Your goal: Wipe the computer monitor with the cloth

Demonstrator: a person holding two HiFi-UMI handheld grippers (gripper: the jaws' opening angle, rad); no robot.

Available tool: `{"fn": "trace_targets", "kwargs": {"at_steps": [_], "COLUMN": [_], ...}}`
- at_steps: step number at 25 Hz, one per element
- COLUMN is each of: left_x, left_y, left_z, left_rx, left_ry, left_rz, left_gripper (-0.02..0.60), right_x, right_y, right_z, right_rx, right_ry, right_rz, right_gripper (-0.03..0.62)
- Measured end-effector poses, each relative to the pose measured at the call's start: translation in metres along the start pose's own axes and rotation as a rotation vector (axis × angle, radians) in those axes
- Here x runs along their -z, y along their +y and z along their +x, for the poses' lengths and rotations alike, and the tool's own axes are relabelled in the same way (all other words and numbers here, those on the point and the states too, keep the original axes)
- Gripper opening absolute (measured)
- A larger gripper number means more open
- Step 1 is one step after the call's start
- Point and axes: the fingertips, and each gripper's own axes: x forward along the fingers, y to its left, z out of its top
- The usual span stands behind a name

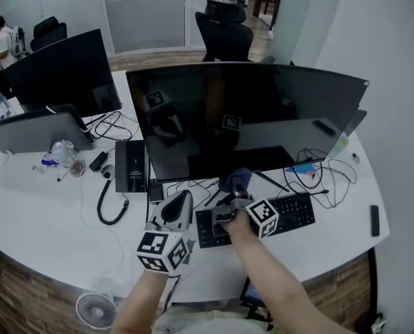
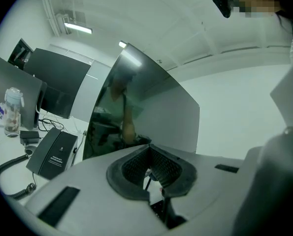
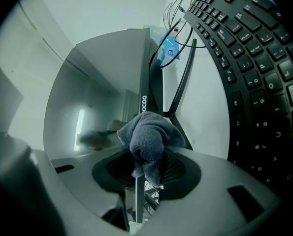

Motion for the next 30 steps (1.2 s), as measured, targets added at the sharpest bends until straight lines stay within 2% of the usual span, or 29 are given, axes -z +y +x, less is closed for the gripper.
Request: {"fn": "trace_targets", "kwargs": {"at_steps": [22,30], "left_x": [-0.006,-0.008], "left_y": [0.027,0.036], "left_z": [-0.018,-0.020], "left_rx": [-0.033,-0.044], "left_ry": [-0.025,-0.028], "left_rz": [-0.015,-0.018], "left_gripper": [0.008,0.008], "right_x": [0.064,0.077], "right_y": [-0.003,-0.004], "right_z": [0.004,0.006], "right_rx": [0.016,0.015], "right_ry": [0.118,0.138], "right_rz": [-0.036,-0.041], "right_gripper": [0.126,0.126]}}
